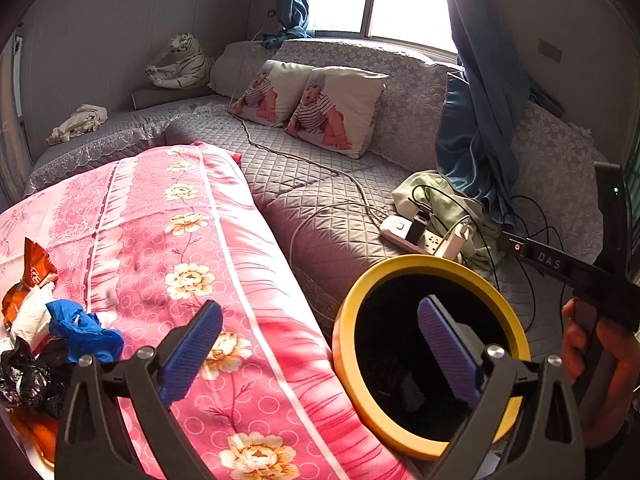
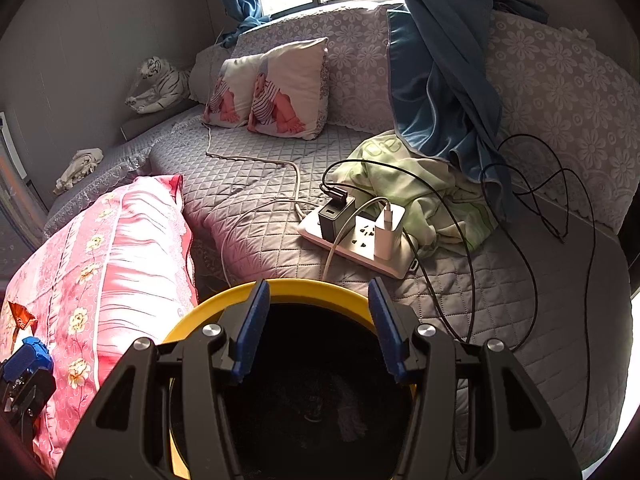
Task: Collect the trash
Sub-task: 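Move both open tools back to the trash pile on the bed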
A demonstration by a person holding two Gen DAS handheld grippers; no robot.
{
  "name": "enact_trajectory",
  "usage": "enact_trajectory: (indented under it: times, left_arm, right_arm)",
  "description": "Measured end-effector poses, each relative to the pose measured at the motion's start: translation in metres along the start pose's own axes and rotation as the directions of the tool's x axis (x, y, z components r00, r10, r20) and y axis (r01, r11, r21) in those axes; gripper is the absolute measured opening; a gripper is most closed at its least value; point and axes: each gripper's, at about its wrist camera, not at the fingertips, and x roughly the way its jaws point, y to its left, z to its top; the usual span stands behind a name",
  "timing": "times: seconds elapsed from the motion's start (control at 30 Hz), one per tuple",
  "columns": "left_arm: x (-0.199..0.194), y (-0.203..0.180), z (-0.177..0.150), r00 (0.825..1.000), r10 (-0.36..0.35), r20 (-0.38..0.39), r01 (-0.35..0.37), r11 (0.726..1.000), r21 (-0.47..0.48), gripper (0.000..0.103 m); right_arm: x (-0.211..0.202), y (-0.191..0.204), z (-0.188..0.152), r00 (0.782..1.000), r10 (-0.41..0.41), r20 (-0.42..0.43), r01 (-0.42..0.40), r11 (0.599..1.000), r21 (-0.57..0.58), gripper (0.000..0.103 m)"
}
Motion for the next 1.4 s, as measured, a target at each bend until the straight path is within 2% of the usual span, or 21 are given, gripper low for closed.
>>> enact_trajectory:
  times: [0.07,0.17,0.3,0.4,0.53,0.67,0.8,0.83,0.9,1.0,1.07,1.23,1.4]
  left_arm:
    - [-0.01,0.009,0.003,0.998,0.06,0.022,-0.06,0.998,0.015,0.095]
    - [-0.028,0.026,0.008,0.992,0.104,0.067,-0.104,0.995,0.002,0.095]
    - [-0.047,0.049,0.011,0.987,0.143,0.068,-0.143,0.99,0.0,0.095]
    - [-0.062,0.074,0.007,0.988,0.142,0.058,-0.14,0.99,-0.033,0.095]
    - [-0.082,0.11,-0.003,0.979,0.196,0.047,-0.192,0.978,-0.085,0.095]
    - [-0.107,0.152,-0.017,0.975,0.222,0.017,-0.216,0.963,-0.162,0.095]
    - [-0.134,0.181,-0.032,0.938,0.346,0.019,-0.34,0.929,-0.148,0.095]
    - [-0.141,0.191,-0.037,0.937,0.35,0.009,-0.344,0.925,-0.162,0.095]
    - [-0.152,0.206,-0.047,0.948,0.317,-0.004,-0.313,0.932,-0.184,0.095]
    - [-0.164,0.22,-0.063,0.931,0.364,-0.014,-0.36,0.913,-0.192,0.095]
    - [-0.17,0.229,-0.073,0.93,0.368,-0.026,-0.365,0.906,-0.215,0.095]
    - [-0.173,0.243,-0.101,0.926,0.366,-0.087,-0.376,0.889,-0.261,0.095]
    - [-0.172,0.247,-0.124,0.947,0.302,-0.11,-0.321,0.893,-0.314,0.095]
  right_arm:
    - [-0.003,0.007,0.0,1.0,0.014,0.005,-0.014,1.0,-0.009,0.049]
    - [-0.007,0.02,0.0,0.999,0.046,0.01,-0.046,0.998,-0.031,0.051]
    - [-0.013,0.044,-0.002,0.995,0.099,0.017,-0.097,0.993,-0.072,0.054]
    - [-0.016,0.068,-0.005,0.989,0.146,0.013,-0.143,0.983,-0.117,0.054]
    - [-0.02,0.104,-0.014,0.972,0.233,-0.01,-0.231,0.956,-0.181,0.058]
    - [-0.025,0.143,-0.023,0.937,0.344,-0.054,-0.347,0.907,-0.238,0.062]
    - [-0.03,0.187,-0.036,0.884,0.455,-0.11,-0.465,0.832,-0.303,0.067]
    - [-0.032,0.197,-0.04,0.87,0.478,-0.119,-0.489,0.813,-0.317,0.071]
    - [-0.035,0.218,-0.048,0.839,0.526,-0.139,-0.539,0.769,-0.345,0.074]
    - [-0.038,0.247,-0.061,0.797,0.578,-0.177,-0.597,0.708,-0.378,0.079]
    - [-0.039,0.266,-0.071,0.772,0.599,-0.211,-0.627,0.666,-0.404,0.08]
    - [-0.037,0.302,-0.094,0.749,0.602,-0.277,-0.654,0.603,-0.458,0.081]
    - [-0.033,0.322,-0.104,0.74,0.597,-0.31,-0.666,0.58,-0.47,0.082]
